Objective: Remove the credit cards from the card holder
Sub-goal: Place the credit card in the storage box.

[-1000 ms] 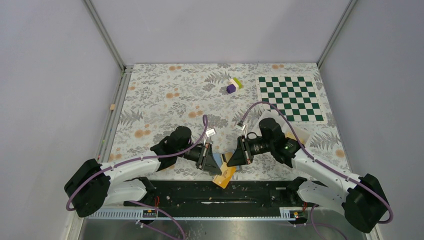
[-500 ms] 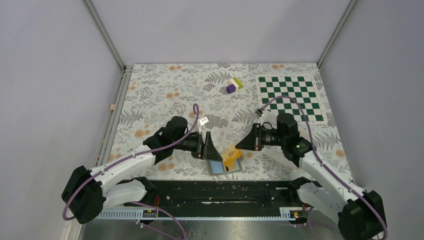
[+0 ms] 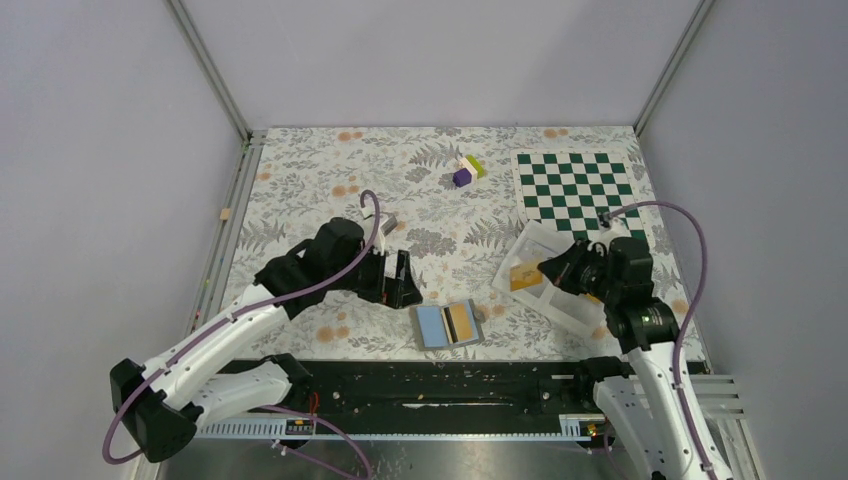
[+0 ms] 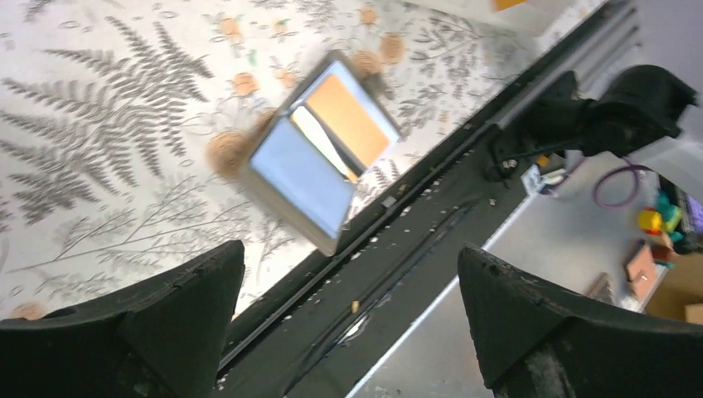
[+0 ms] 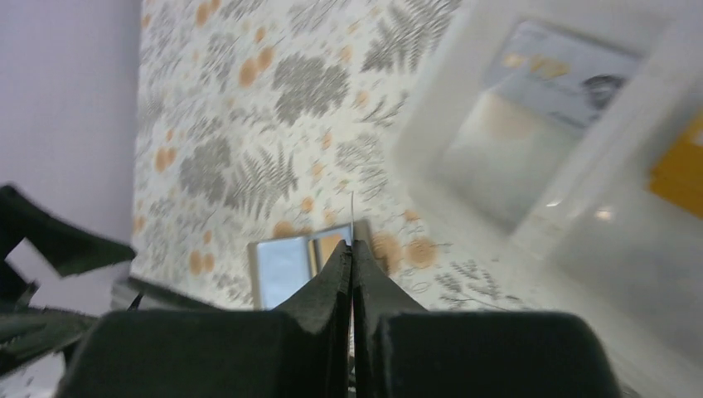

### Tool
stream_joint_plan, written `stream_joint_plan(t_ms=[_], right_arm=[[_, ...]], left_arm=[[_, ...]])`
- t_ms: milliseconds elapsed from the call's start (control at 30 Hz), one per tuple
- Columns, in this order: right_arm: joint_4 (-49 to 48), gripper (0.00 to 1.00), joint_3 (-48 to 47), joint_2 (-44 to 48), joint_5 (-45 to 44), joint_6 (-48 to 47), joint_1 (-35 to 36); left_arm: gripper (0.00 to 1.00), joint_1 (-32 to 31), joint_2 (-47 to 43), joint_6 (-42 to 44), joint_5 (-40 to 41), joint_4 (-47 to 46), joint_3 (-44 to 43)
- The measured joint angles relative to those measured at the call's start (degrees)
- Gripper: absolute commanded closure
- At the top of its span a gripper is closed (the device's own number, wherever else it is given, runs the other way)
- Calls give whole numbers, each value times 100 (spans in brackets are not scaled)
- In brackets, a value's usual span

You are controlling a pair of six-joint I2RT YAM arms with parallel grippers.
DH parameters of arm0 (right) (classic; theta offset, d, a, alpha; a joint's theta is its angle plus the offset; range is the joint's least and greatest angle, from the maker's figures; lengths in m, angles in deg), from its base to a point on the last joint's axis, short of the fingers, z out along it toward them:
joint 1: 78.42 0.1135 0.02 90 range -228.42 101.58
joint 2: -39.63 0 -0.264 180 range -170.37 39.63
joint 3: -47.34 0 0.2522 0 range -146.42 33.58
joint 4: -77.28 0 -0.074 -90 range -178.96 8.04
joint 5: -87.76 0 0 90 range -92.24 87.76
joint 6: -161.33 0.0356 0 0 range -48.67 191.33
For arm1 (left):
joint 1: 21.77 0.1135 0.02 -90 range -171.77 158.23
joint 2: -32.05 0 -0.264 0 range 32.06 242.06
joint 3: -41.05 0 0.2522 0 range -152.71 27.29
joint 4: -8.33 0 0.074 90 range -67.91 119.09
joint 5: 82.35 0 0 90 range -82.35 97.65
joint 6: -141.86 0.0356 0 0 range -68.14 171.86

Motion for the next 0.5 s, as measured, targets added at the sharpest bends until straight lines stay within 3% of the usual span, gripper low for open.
stream_joint_plan(t_ms=[233,500], right_arm=[[1012,100,-892,72,-1322,-385,-511],[1287,100,-977,-37,-2763,-564,-839]], left_arm=[[1,2,-260,219,599,501,44],[1,2,-313,334,723,664,46]])
